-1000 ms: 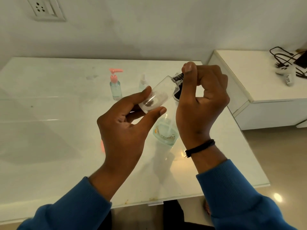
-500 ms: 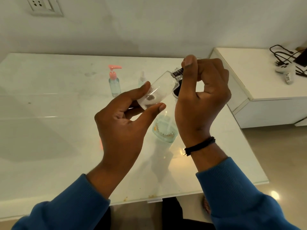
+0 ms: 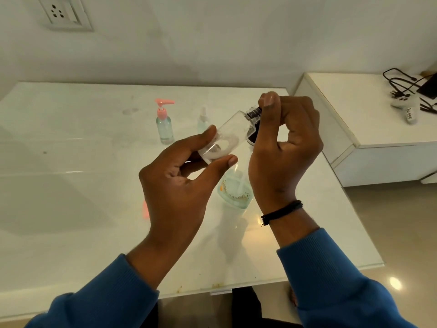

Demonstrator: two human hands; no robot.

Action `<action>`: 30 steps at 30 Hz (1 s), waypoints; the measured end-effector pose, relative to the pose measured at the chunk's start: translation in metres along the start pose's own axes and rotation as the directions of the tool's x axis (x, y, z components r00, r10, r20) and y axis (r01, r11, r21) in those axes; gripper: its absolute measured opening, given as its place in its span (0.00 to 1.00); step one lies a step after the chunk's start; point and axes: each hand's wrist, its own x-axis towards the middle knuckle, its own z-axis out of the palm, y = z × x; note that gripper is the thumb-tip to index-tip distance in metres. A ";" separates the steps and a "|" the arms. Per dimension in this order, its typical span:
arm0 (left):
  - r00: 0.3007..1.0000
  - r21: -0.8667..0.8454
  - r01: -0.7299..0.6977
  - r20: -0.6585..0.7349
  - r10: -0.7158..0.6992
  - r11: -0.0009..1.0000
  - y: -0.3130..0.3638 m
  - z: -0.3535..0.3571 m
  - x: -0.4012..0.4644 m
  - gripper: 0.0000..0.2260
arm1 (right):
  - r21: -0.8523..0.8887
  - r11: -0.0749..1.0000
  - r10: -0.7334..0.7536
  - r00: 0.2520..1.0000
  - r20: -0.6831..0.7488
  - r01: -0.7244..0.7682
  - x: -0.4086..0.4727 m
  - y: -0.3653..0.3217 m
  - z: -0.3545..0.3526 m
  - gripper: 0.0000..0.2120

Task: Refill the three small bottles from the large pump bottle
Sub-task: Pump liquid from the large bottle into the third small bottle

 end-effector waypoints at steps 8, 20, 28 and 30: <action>1.000 0.019 -0.004 -0.001 0.004 1.000 -0.001 0.000 0.000 0.19 | 0.008 1.000 -0.009 1.000 -0.006 0.009 -0.001 -0.001 0.001 0.11; 1.000 0.008 0.001 0.012 -0.001 1.000 0.001 0.001 -0.001 0.19 | 0.002 1.000 -0.015 1.000 -0.009 0.015 -0.002 0.004 -0.001 0.10; 1.000 0.013 -0.005 0.009 0.005 1.000 0.000 0.000 0.000 0.19 | 0.000 1.000 -0.015 1.000 -0.016 0.015 0.001 0.000 0.001 0.11; 1.000 0.011 0.000 0.003 0.000 1.000 0.000 0.001 -0.001 0.19 | 0.009 1.000 -0.005 1.000 -0.017 0.005 -0.002 0.003 0.001 0.10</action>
